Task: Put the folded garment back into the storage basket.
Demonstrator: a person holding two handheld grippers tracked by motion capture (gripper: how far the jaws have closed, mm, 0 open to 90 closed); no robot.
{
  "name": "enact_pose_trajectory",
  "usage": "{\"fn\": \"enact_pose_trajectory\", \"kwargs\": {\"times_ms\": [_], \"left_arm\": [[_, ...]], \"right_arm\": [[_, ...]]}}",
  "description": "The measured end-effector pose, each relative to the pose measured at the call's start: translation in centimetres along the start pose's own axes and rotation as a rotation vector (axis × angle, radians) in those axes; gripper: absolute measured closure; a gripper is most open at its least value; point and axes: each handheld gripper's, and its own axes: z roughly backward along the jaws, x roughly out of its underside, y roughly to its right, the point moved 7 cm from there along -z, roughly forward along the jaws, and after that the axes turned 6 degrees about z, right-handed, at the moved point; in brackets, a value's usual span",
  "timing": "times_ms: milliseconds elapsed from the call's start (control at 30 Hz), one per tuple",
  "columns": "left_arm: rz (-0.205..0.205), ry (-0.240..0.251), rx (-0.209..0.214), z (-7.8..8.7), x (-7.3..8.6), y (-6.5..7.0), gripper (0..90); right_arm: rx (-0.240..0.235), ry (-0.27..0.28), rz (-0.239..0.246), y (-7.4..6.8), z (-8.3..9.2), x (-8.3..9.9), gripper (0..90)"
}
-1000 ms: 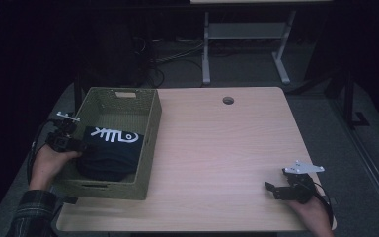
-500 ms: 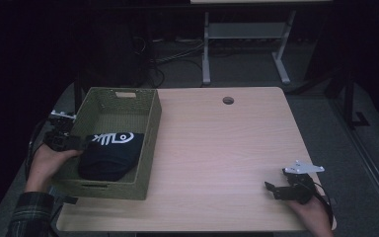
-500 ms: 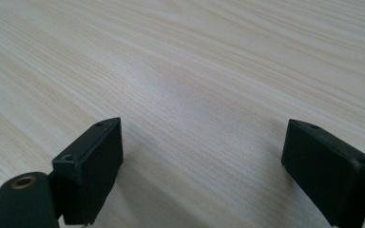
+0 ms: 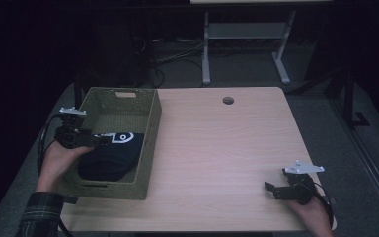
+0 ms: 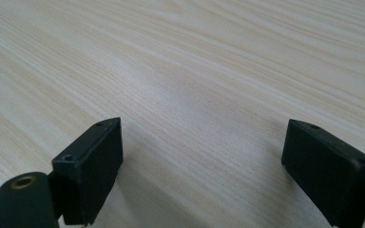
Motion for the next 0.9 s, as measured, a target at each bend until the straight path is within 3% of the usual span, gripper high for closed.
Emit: {"fn": "enact_pose_trajectory", "kwargs": {"times_ms": [267, 667, 900], "left_arm": [[-0.061, 0.075, 0.059, -0.5, -1.5, 4.5, 13.2], [-0.132, 0.142, 0.139, -2.2, -2.3, 10.9, 13.2], [-0.183, 0.135, 0.187, -3.5, -2.1, 14.5, 13.3]], "right_arm": [[0.000, 0.000, 0.000, 0.0, 0.0, 0.0, 13.4], [0.000, -0.001, 0.001, 0.1, 0.0, 0.0, 13.4], [0.001, -0.001, -0.001, 0.1, 0.0, 0.0, 13.4]]}}
